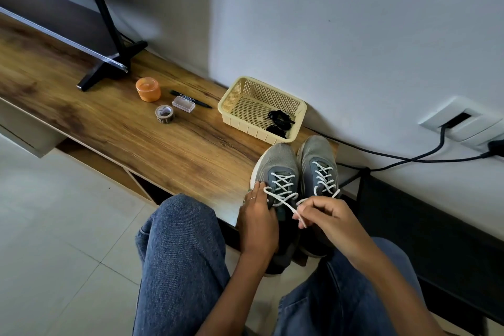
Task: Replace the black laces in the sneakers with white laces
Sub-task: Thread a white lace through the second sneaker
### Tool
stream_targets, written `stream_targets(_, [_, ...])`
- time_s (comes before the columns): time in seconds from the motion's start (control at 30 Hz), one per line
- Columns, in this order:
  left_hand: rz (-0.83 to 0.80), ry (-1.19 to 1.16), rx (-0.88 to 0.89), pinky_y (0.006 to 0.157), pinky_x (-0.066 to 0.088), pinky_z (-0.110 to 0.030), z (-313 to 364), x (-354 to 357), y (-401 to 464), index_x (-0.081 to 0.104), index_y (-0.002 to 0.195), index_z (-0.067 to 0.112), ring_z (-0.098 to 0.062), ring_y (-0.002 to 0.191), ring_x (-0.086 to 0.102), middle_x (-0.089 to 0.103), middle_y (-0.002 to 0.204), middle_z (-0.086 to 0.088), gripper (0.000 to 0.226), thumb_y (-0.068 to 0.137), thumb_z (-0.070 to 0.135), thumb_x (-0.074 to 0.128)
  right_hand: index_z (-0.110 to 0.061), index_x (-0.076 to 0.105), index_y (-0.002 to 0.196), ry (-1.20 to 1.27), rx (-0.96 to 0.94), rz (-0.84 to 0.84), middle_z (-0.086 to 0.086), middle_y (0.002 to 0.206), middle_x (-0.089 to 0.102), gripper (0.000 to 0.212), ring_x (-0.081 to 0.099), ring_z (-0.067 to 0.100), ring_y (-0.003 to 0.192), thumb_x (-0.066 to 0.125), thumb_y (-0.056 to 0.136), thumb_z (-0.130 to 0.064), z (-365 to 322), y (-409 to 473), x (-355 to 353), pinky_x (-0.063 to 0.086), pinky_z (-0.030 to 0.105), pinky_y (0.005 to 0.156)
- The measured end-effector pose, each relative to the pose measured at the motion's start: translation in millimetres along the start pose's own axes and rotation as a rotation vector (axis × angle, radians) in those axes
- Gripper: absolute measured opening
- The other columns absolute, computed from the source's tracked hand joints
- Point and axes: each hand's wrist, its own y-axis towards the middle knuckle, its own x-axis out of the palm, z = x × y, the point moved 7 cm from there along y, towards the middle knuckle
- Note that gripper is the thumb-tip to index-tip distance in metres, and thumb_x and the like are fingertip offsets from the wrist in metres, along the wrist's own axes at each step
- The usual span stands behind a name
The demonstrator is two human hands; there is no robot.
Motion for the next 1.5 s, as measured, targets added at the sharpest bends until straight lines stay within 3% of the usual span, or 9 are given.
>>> stream_targets(0.1, [0.014,0.0,-0.006,0.097,0.045,-0.043,0,-1,0,0.047,0.137,0.014,-0.025,0.118,0.054,0.058,0.13,-0.006,0.047,0.091,0.002,0.052,-0.012,0.065,0.092,-0.069,0.018,0.188,0.01,0.059,0.064,0.008,0.063,0.011,0.054,0.057,0.092,-0.01,7,4,-7,0.048,0.016,0.059])
stream_targets(0.23, [-0.01,0.003,0.008,0.096,0.046,-0.042,0,-1,-2,0.045,0.138,0.017,-0.024,0.115,0.056,0.058,0.129,-0.006,0.049,0.09,0.013,0.056,-0.026,0.06,0.108,-0.277,0.03,0.261,0.003,0.053,0.063,0.019,0.056,0.007,0.045,0.058,0.092,-0.018,18,15,-4,0.054,0.03,0.061])
stream_targets(0.4, [-0.008,0.03,0.022,0.102,0.043,-0.039,4,-4,-4,0.04,0.144,0.013,-0.023,0.124,0.05,0.053,0.137,-0.008,0.063,0.086,0.01,0.064,-0.024,0.063,0.08,-0.434,-0.082,0.358,-0.009,0.052,0.053,0.012,0.054,0.007,0.055,0.059,0.091,-0.024,13,23,-3,0.046,0.033,0.059])
stream_targets(0.63, [-0.023,0.087,0.045,0.106,0.04,-0.039,6,-2,-4,0.037,0.146,0.009,-0.024,0.131,0.044,0.045,0.146,-0.009,0.068,0.084,0.005,0.064,-0.017,0.055,0.081,-0.488,-0.215,0.533,-0.012,0.081,0.052,0.014,0.051,0.008,0.074,0.055,0.091,-0.009,-3,10,-10,0.041,0.027,0.062])
stream_targets(0.73, [-0.034,0.108,0.051,0.108,0.038,-0.038,7,-2,-4,0.035,0.146,0.006,-0.025,0.134,0.042,0.042,0.148,-0.01,0.071,0.082,0.003,0.065,-0.014,0.054,0.083,-0.451,-0.321,0.509,-0.008,0.081,0.053,0.013,0.052,0.006,0.071,0.054,0.091,-0.005,-6,3,-5,0.04,0.018,0.061])
stream_targets(0.87, [-0.028,0.122,0.054,0.106,0.04,-0.039,6,-1,-4,0.037,0.146,0.006,-0.028,0.131,0.045,0.045,0.145,-0.012,0.072,0.081,0.002,0.068,-0.015,0.051,0.083,-0.376,-0.339,0.476,-0.01,0.065,0.052,0.015,0.054,0.008,0.061,0.048,0.096,-0.007,-2,-1,0,0.043,0.023,0.056])
stream_targets(1.13, [0.014,0.133,0.088,0.092,0.048,-0.041,7,-3,0,0.043,0.139,0.012,-0.024,0.115,0.055,0.057,0.129,-0.006,0.057,0.087,0.016,0.065,-0.018,0.043,0.082,-0.472,-0.412,0.465,-0.012,0.07,0.044,0.019,0.045,0.008,0.06,0.045,0.095,-0.004,-13,-1,7,0.039,0.027,0.052])
stream_targets(1.27, [0.029,0.131,0.09,0.094,0.048,-0.041,8,-4,-1,0.044,0.139,0.009,-0.026,0.116,0.055,0.057,0.13,-0.009,0.055,0.088,0.013,0.064,-0.017,0.047,0.082,-0.549,-0.405,0.488,-0.011,0.068,0.046,0.015,0.048,0.008,0.059,0.05,0.092,-0.006,-15,-2,4,0.042,0.029,0.051])
stream_targets(1.5, [-0.05,0.073,0.038,0.106,0.038,-0.038,9,-6,-3,0.036,0.146,0.01,-0.023,0.13,0.045,0.047,0.142,-0.009,0.062,0.088,0.011,0.06,-0.017,0.058,0.079,-0.544,-0.286,0.345,-0.014,0.07,0.045,0.014,0.046,0.002,0.068,0.071,0.081,-0.011,-4,7,-12,0.031,0.013,0.061])
